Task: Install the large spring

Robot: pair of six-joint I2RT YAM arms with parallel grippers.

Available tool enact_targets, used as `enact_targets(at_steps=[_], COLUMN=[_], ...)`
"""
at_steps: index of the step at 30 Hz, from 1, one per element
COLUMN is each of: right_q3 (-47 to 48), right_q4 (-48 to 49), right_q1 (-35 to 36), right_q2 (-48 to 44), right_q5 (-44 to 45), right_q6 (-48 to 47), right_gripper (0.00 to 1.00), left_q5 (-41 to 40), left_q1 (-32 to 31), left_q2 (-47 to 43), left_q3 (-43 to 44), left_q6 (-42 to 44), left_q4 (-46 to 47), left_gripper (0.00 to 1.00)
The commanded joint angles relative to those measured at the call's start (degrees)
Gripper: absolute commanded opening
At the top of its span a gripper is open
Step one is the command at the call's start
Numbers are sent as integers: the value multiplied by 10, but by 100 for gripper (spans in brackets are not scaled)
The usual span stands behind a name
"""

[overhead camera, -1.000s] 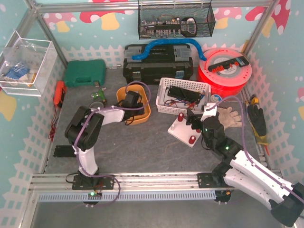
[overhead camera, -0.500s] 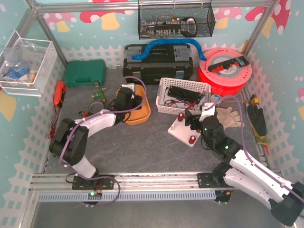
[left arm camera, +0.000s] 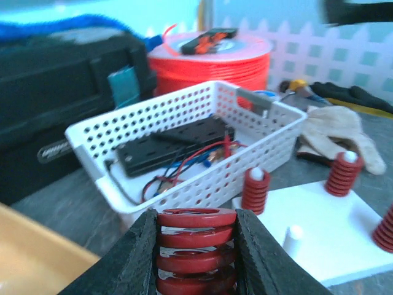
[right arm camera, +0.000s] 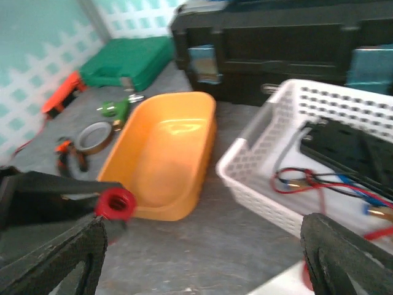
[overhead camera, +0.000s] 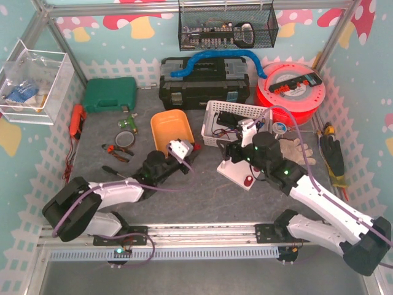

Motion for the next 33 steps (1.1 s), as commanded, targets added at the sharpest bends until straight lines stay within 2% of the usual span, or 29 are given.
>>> enact_targets(at_steps=[1, 8, 15, 21, 28, 33], right_q3=[57, 78, 79, 75, 74, 72], right_q4=[-29, -34, -42, -29, -29, -24], right_q1=[4, 4, 5, 6, 6, 7], right_q2=[45, 94, 126, 145, 158, 164], right_q5=[-166, -284, -331, -366, -368, -373], right_q6=[6, 10, -8, -14, -20, -19], right_gripper=[83, 62, 54, 53, 49, 41], left_q5=[60, 99, 103, 110, 108, 102], left_q1=[-28, -60, -67, -70, -73, -74], left_q2=[-9, 4, 2, -4, -8, -9], left_q3=[-37, -72, -75, -78, -79, -80], left_q6=[143, 232, 244, 243, 246, 245], left_q4=[169, 238, 242, 243, 238, 239], left_gripper=[9, 8, 8, 7, 7, 8])
